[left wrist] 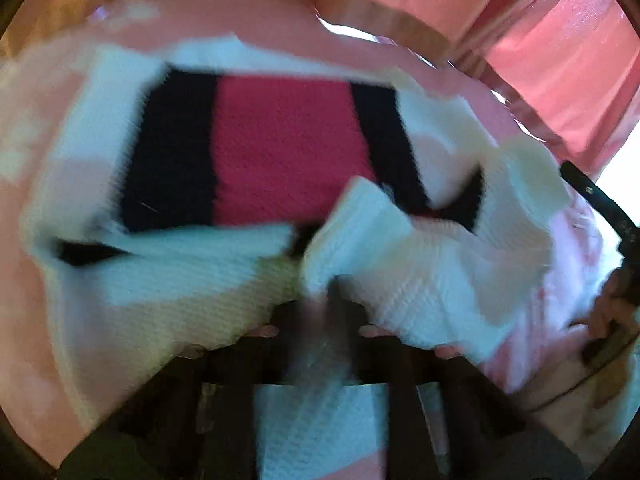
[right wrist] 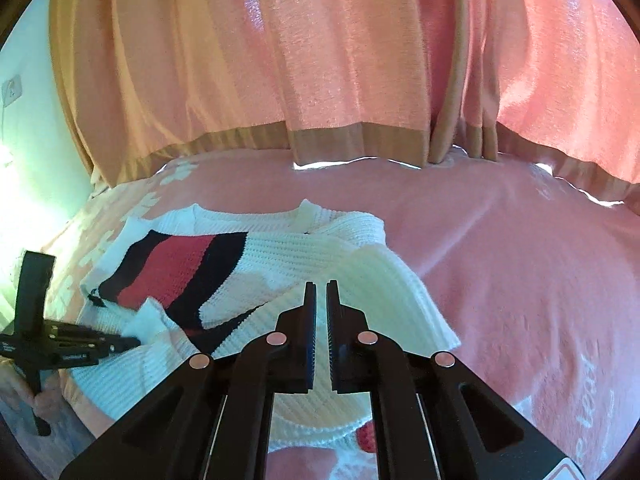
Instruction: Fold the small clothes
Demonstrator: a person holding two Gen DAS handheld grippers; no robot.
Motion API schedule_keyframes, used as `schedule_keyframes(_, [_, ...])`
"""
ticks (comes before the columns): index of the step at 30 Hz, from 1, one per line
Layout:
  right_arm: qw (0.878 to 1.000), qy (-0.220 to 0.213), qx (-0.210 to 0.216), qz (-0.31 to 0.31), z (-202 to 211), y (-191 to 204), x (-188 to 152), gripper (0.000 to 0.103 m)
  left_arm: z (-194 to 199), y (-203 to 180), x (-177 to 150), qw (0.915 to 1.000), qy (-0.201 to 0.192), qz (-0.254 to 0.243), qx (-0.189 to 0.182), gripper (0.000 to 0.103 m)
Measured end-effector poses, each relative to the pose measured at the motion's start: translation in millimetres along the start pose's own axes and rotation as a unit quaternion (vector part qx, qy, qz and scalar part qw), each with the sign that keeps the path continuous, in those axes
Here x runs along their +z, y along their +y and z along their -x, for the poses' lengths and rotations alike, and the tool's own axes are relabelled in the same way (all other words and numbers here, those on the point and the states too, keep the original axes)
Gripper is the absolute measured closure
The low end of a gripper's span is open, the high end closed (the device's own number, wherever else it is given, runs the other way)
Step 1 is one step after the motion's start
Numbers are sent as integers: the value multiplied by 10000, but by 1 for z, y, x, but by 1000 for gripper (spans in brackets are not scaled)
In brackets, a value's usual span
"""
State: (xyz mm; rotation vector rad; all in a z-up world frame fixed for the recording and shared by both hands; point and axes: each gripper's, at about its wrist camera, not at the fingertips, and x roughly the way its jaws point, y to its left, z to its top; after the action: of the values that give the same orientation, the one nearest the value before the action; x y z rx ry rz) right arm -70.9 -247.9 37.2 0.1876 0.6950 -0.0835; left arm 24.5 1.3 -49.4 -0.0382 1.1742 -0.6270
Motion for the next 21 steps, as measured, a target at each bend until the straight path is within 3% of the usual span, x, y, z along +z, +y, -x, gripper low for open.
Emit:
schedule_keyframes(2, [10000, -48, -12, -49, 3, -3, 1, 98, 14, -8, 2, 9994, -259, -219, -87, 97])
schedule_keyframes(5, [9995, -279, -107, -135, 14, -10, 6, 98, 68, -10, 29, 9932, -1128, -200, -201, 97])
schedule_keyframes(7, [9985, -448, -193, -236, 21, -19, 12, 97, 94, -1, 55, 9873, -1581, -70, -119, 97])
schedule_keyframes(10, [9977, -472, -251, -428, 19, -35, 19, 95, 116, 27, 107, 9756, -2155, 240, 357, 97])
schedule_keyframes(12, [9977, -434, -259, -456, 13, -42, 25, 88, 107, 54, 139, 9718, -2204, 524, 653, 96])
schedule_keyframes(13, [9980, -379, -296, -401, 9, -42, 26, 74, 93, 70, 151, 9736, -2054, 623, 779, 96])
schedule_keyframes(15, [9989, -212, -242, -351, 0, -40, 26, 61, 66, 96, 157, 9744, -1798, 881, 1021, 96])
schedule_keyframes(18, [9997, 146, 15, -179, -20, -34, 27, 58, 41, 116, 153, 9769, -1499, 968, 1172, 96])
schedule_keyframes(21, [9987, 502, 52, 60, -48, -29, 33, 57, 33, 110, 153, 9788, -1399, 838, 1237, 96])
